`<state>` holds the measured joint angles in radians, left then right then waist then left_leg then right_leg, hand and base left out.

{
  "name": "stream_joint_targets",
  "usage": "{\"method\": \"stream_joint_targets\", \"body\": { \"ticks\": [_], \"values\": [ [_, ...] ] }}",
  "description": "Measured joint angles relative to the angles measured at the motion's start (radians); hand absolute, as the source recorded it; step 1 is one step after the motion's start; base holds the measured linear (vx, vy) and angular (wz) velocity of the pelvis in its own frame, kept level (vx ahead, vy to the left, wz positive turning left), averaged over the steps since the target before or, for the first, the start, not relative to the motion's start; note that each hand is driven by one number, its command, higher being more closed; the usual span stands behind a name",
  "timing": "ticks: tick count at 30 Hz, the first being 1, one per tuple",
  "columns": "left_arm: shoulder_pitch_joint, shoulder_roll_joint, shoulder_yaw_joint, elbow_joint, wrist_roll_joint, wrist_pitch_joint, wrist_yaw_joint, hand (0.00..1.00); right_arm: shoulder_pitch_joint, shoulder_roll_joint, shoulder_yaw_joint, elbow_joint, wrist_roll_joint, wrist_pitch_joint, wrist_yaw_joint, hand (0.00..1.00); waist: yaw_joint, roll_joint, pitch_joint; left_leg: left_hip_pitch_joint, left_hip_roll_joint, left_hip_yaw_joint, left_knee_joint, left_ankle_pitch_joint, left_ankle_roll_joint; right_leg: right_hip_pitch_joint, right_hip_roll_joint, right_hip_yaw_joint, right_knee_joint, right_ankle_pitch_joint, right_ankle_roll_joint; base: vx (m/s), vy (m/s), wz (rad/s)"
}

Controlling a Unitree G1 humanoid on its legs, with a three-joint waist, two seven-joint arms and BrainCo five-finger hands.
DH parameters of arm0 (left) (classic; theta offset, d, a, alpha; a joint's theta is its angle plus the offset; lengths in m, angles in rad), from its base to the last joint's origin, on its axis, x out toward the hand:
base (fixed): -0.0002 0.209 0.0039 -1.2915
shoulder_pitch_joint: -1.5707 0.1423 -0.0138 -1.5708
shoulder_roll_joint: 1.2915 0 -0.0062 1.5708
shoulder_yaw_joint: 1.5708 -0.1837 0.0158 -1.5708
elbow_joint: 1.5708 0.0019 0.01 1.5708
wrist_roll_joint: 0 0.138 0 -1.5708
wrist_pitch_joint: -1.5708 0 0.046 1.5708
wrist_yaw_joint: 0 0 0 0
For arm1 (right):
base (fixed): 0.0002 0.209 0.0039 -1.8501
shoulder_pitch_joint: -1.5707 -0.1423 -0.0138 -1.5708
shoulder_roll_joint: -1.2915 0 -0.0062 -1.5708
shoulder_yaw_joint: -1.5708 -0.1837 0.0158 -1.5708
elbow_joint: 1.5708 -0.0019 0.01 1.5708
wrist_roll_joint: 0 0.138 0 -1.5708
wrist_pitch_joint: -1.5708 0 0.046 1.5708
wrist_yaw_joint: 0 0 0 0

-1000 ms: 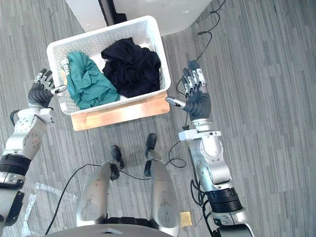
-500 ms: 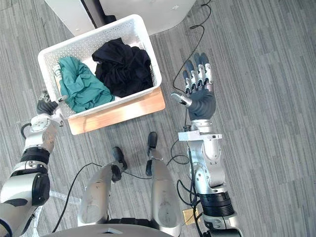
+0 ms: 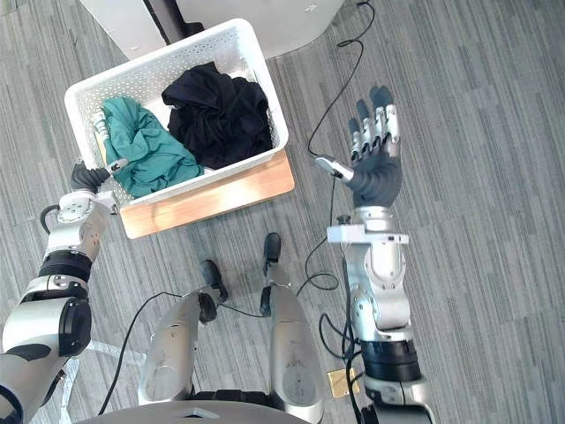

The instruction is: Pick up the laundry basket with both hands and put the clothes into the washing machine.

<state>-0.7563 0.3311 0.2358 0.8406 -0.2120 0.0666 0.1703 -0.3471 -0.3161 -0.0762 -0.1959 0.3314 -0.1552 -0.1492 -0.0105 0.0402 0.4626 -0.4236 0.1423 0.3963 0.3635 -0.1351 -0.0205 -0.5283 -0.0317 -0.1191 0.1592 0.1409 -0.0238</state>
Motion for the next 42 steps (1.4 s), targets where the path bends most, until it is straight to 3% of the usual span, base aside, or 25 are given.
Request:
{"method": "stream_joint_targets", "body": {
  "ticks": [4,7,12,17,20,33,38,42],
  "values": [
    [-0.032,-0.009,0.005,-0.005,0.000,0.011,0.004,0.00,-0.272,-0.008,-0.003,0.214,-0.124,0.081,-0.055,0.00,0.011,0.000,0.000,-0.022,0.002,-0.003,0.005,0.002,0.004,-0.016,0.000,-0.002,0.000,0.009,-0.001,0.00,-0.027,0.02],
    [-0.057,-0.032,0.042,-0.005,0.001,0.012,0.007,0.00,-0.451,-0.010,0.015,0.418,-0.094,0.107,-0.052,0.00,0.017,0.000,0.000,-0.039,0.002,-0.012,0.013,0.006,0.007,-0.025,-0.002,-0.010,0.000,0.014,-0.003,0.02,-0.032,0.07],
    [-0.098,-0.034,0.038,0.039,-0.011,-0.004,-0.029,0.00,-0.713,-0.018,0.124,0.819,0.070,0.164,0.042,0.00,0.019,0.000,0.000,-0.065,0.004,-0.040,0.021,0.012,0.008,-0.028,-0.005,-0.038,-0.003,0.016,-0.005,0.03,-0.030,0.14],
    [-0.119,-0.018,-0.008,0.062,-0.041,-0.027,-0.071,0.00,-0.870,-0.042,0.236,1.028,0.070,0.211,0.127,0.00,0.025,0.000,0.000,-0.084,0.003,-0.061,0.021,0.020,0.007,-0.028,-0.005,-0.057,-0.017,0.023,-0.007,0.04,-0.027,0.11],
    [-0.125,0.004,-0.061,0.078,-0.043,-0.036,-0.077,0.00,-0.945,-0.066,0.328,1.134,0.013,0.228,0.164,0.00,0.025,0.000,0.000,-0.087,0.003,-0.066,0.019,0.022,0.006,-0.028,-0.005,-0.061,-0.020,0.025,-0.009,0.04,-0.021,0.05],
    [-0.165,0.035,-0.161,0.095,-0.042,-0.048,-0.088,0.00,-0.994,-0.120,0.429,1.261,-0.028,0.198,0.236,0.00,0.022,0.000,0.000,-0.117,-0.002,-0.110,-0.003,0.055,0.000,-0.027,-0.006,-0.109,-0.048,0.038,-0.024,0.03,-0.022,0.10],
    [-0.184,0.035,-0.178,0.113,-0.042,-0.047,-0.090,0.00,-0.995,-0.125,0.428,1.277,-0.020,0.185,0.233,0.00,0.024,0.000,0.000,-0.120,-0.002,-0.120,-0.003,0.060,-0.001,-0.024,-0.006,-0.119,-0.053,0.041,-0.027,0.03,-0.009,0.05],
    [-0.188,0.035,-0.169,0.114,-0.044,-0.047,-0.091,0.00,-0.991,-0.117,0.405,1.272,0.056,0.171,0.200,0.00,0.025,0.000,0.000,-0.122,-0.002,-0.120,-0.006,0.063,-0.001,-0.021,-0.005,-0.121,-0.065,0.047,-0.028,0.03,-0.002,0.01]
  ]
}}
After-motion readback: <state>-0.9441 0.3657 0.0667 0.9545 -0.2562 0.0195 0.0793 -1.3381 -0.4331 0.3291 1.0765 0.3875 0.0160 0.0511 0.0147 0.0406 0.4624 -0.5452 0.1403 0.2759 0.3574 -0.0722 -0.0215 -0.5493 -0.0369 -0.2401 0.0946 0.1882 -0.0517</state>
